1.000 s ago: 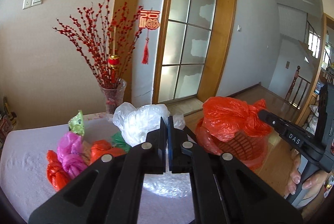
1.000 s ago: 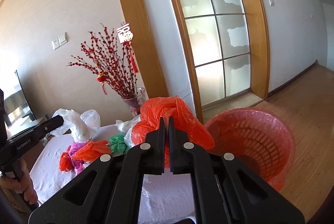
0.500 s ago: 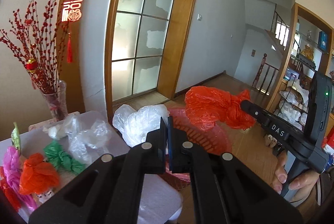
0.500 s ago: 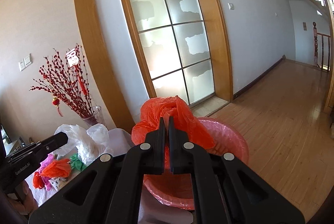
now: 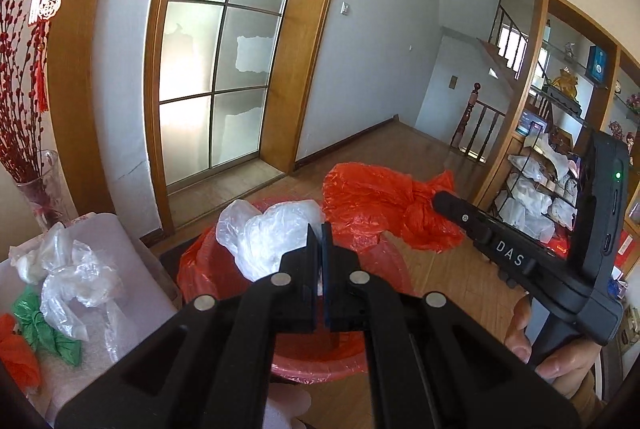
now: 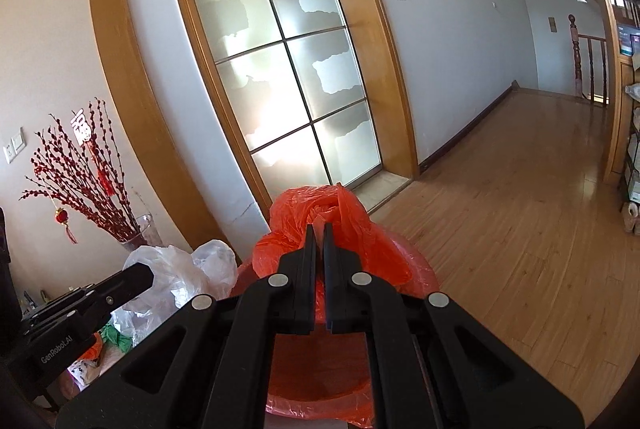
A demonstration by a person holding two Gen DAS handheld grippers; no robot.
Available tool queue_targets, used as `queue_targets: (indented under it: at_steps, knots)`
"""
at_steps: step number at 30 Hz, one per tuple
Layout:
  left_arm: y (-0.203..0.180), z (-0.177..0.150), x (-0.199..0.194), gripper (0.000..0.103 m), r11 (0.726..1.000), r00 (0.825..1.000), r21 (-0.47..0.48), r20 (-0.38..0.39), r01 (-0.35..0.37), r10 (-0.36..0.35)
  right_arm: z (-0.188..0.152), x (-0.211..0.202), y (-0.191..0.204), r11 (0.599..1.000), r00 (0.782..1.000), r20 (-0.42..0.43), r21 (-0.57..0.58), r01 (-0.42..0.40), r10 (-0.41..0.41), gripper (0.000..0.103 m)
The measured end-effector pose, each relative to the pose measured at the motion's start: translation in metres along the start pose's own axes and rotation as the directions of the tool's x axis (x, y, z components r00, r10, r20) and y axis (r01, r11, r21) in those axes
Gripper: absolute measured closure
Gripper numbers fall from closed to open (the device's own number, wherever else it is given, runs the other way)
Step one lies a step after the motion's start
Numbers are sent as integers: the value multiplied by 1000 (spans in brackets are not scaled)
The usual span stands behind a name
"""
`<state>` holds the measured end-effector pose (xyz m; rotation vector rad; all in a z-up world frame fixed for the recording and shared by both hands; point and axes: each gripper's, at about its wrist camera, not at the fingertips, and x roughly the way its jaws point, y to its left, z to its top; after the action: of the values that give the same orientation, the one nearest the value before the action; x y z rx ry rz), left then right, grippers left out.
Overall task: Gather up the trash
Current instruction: 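Carry both red bags to the red basket and open both tools over it, then return both tools to the table and close the right tool on clear plastic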
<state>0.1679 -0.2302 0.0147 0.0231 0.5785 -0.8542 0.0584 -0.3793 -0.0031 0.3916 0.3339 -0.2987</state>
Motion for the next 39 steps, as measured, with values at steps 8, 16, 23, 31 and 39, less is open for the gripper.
queue_targets:
  at_steps: [8,16,23,31,39]
  knots:
    - [6,-6,37,98,998,998,-59,-50,36,-39,2,18,-17,999,1000,-18,47,-24,25,96]
    - [26,-19,51,69,994,994,-108,-113,-7,-6,-8,21,-30,998,999,-40,64,-3,6,58]
    - [34,-29,12,47,983,985,-90,-80,-163,156,-12,12,-18,999,999,-44,-13,30,-30,58]
    - [37,-48,-52,35,943,947,-94,-9,-320,320,-19,4,20,993,997,-65,-108,-51,44,58]
    - [69,-71,-127,32,854,857,-140,56,-501,512,-38,-1,80,963,980,-122,-198,-181,159,58]
